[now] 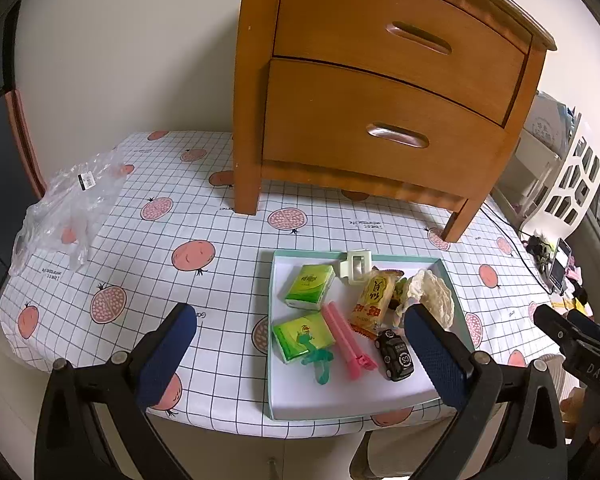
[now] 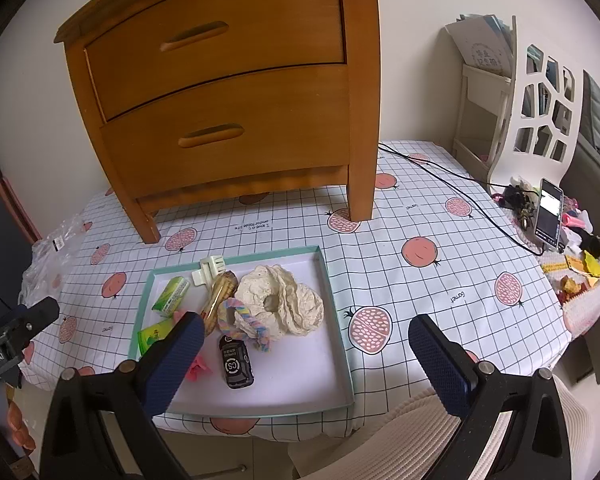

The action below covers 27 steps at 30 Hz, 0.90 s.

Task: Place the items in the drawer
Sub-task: 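Move both tools from the tray toward the nightstand's lower drawer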

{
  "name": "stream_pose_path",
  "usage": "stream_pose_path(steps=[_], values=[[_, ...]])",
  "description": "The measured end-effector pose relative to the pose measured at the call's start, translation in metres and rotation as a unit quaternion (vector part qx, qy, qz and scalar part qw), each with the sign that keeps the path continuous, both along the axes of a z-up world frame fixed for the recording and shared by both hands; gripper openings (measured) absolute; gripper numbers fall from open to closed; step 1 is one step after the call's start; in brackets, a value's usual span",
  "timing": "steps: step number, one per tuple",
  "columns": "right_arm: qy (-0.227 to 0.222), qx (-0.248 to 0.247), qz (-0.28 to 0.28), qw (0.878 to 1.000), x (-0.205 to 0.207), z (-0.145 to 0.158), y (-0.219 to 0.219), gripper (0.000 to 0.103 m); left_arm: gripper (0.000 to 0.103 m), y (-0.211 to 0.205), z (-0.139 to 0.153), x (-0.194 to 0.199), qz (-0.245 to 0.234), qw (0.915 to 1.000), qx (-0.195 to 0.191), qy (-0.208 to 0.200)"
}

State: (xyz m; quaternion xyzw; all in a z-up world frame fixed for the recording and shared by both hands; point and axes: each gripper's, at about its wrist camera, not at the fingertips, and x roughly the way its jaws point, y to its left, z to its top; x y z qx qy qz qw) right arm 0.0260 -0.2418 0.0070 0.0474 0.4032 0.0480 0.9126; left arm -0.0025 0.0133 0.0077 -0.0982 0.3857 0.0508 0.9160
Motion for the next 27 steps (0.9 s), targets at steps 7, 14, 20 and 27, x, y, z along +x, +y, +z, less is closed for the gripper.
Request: stream_pose_path(steps=[7,14,20,27], values=[[0.001,-0.001,0.001,1.000,0.000,-0.001,0.001,0.103,0.103,0.000,0.000,0.001,-0.003,1.0000,-0.002,-0.002],[0.001,0.003,0.014,1.000,0.003,0.003,0.003,0.103,0.103,0.005,0.008,0.016,-0.003,0.9999,0.008,-0.013],[-0.030,-0.011,0.034,0.999,0.021,0.019,0.008,0.103,0.103,0.011,0.029,0.050,-0.005,0.9990,0.009,-0.043],[-0.032,0.020,0.038,0.999,0.072,0.029,0.008,0.103,0.103,0.019,0.041,0.104,-0.021,0.9986,-0.004,-0.048]])
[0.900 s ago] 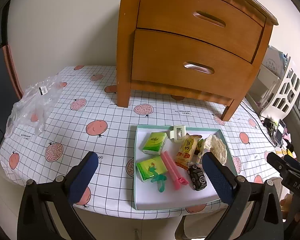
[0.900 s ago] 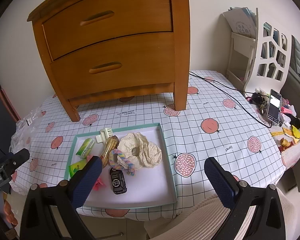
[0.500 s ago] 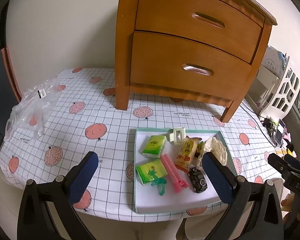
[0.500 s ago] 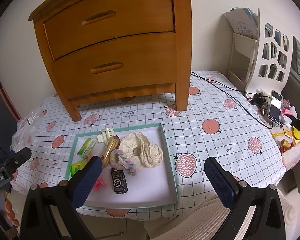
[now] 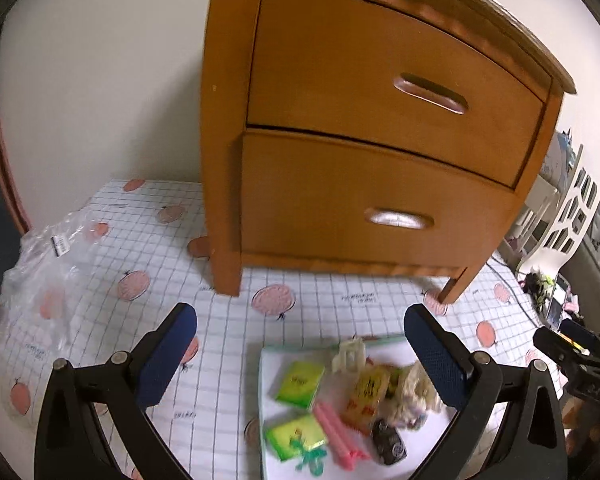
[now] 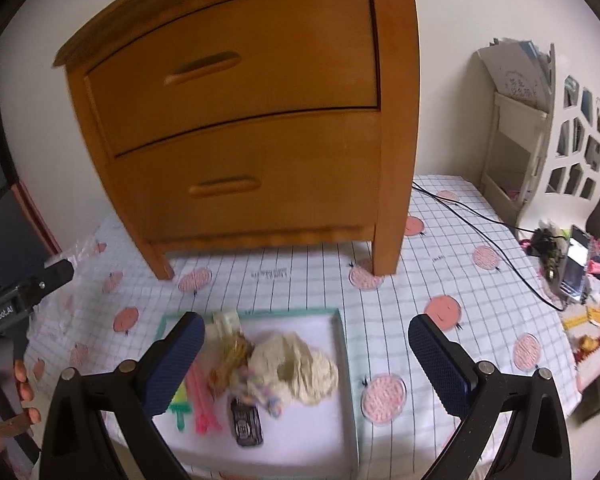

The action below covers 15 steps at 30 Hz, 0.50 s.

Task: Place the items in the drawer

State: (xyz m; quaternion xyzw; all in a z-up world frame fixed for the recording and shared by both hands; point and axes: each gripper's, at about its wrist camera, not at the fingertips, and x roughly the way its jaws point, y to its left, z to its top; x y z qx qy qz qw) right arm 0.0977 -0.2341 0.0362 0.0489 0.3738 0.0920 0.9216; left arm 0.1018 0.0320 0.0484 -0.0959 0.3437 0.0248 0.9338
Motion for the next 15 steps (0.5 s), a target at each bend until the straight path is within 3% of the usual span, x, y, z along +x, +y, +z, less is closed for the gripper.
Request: stream_pose_path(steps=[7,13,15], values=[[0.001,0.022,-0.002,1.000,0.061,0.000,-0.020,0.103,0.103,0.019,0.007,0.048,0.002,0.9999,-0.012,0.002],[-0.006,0.035,0.014,0.999,0.115,0.005,-0.034,0.103,0.103,0.051,0.014,0.092,0.028,0.9982,-0.053,-0.001],[-0.009,0.039,0.025,0.999,0.131,0.006,-0.036,0.103,0.103,0.055,0.016,0.103,0.014,0.9981,-0.059,-0.006]])
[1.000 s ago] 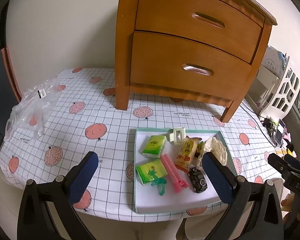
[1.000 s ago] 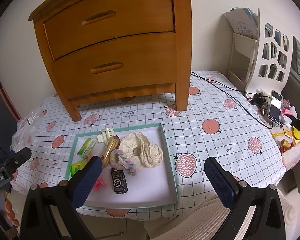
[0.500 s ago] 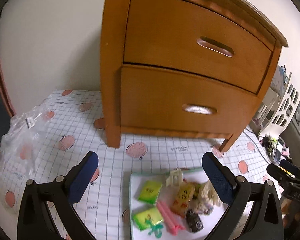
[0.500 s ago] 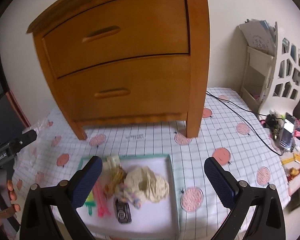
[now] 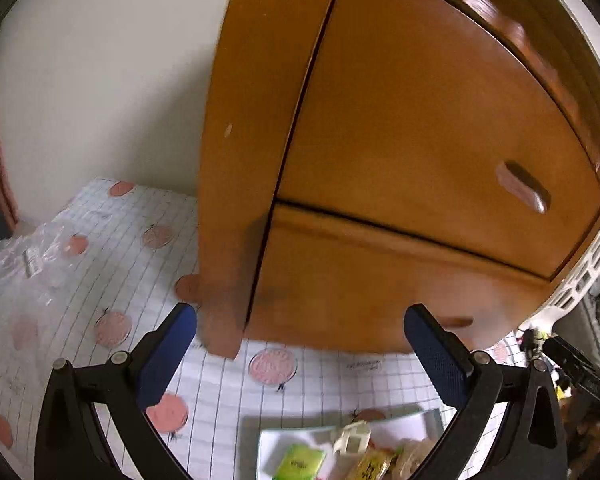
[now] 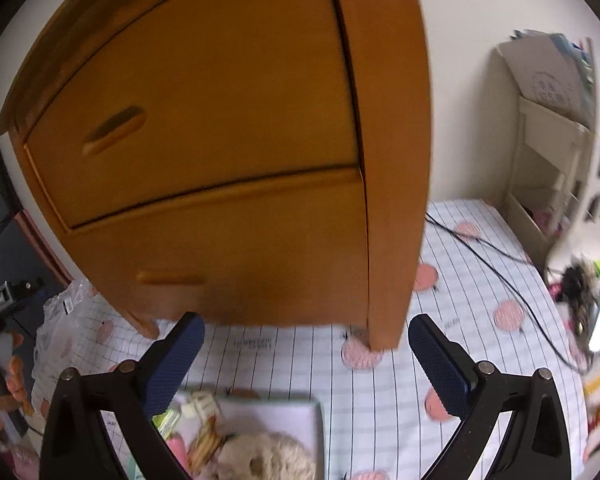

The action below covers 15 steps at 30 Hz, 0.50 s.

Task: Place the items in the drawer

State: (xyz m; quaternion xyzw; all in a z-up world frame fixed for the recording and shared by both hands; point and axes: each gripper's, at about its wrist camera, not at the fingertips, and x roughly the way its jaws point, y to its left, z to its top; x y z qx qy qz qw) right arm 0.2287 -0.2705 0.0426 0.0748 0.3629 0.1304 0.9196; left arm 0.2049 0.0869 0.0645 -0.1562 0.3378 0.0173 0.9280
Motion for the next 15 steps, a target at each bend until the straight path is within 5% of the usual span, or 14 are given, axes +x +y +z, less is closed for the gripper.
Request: stream_pose_path(steps=[15], values=[[0.001,0.001,0.057,0.998,0.067,-0.002,0.005,0.103,0.103,0.011,0.005,0.046,-0.067,0.9975,-0.021,-0.003]])
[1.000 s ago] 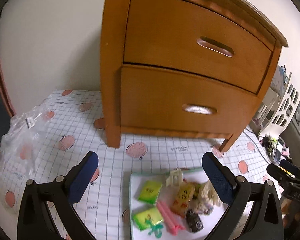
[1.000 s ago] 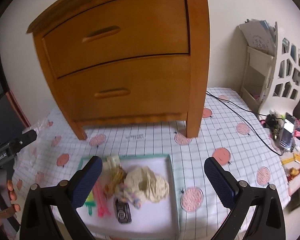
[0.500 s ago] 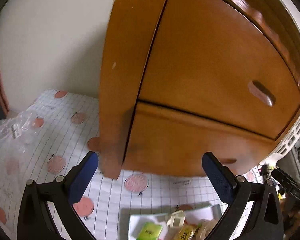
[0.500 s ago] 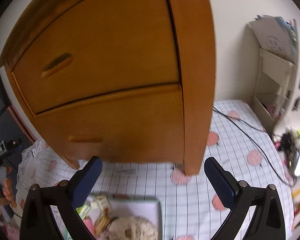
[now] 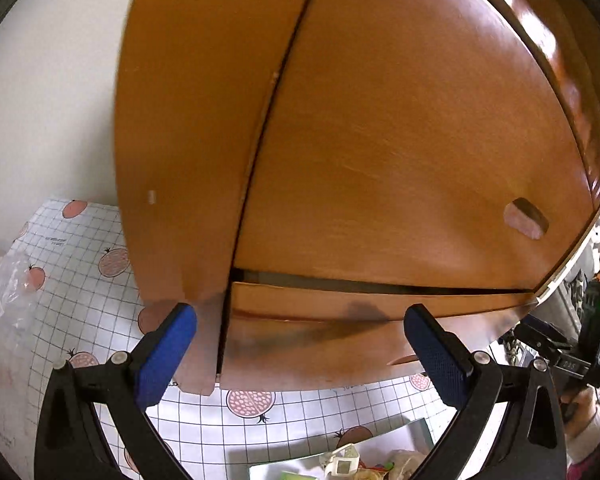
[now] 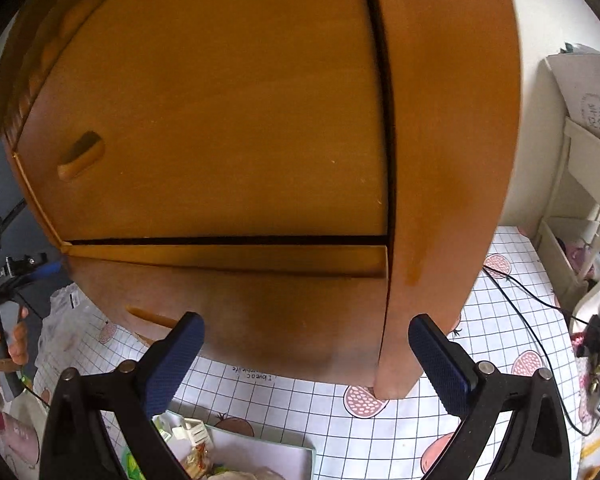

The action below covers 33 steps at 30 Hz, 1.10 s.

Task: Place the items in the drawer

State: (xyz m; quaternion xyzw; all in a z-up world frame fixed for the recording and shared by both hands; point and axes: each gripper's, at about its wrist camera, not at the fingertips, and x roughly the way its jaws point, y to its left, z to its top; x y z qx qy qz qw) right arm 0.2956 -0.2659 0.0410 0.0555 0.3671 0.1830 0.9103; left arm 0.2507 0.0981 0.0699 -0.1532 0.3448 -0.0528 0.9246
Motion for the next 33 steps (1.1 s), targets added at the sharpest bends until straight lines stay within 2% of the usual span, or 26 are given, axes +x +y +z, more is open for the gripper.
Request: stream_pose_path(steps=[18,25,33], values=[[0.005,-0.015,0.016,1.000,0.022,-0.007,0.024,0.103,0.103,-0.013,-0.003,0.010,-0.005,0.9999,-0.010,0.013],[0.008,-0.014,0.018,1.000,0.015,0.003,0.016,0.103,0.103,-0.018,-0.002,0.000,-0.008,0.9998,0.003,0.017],[0.007,-0.014,0.016,1.000,-0.006,0.005,0.014,0.103,0.103,-0.018,0.000,-0.031,-0.011,0.9997,0.012,0.016]])
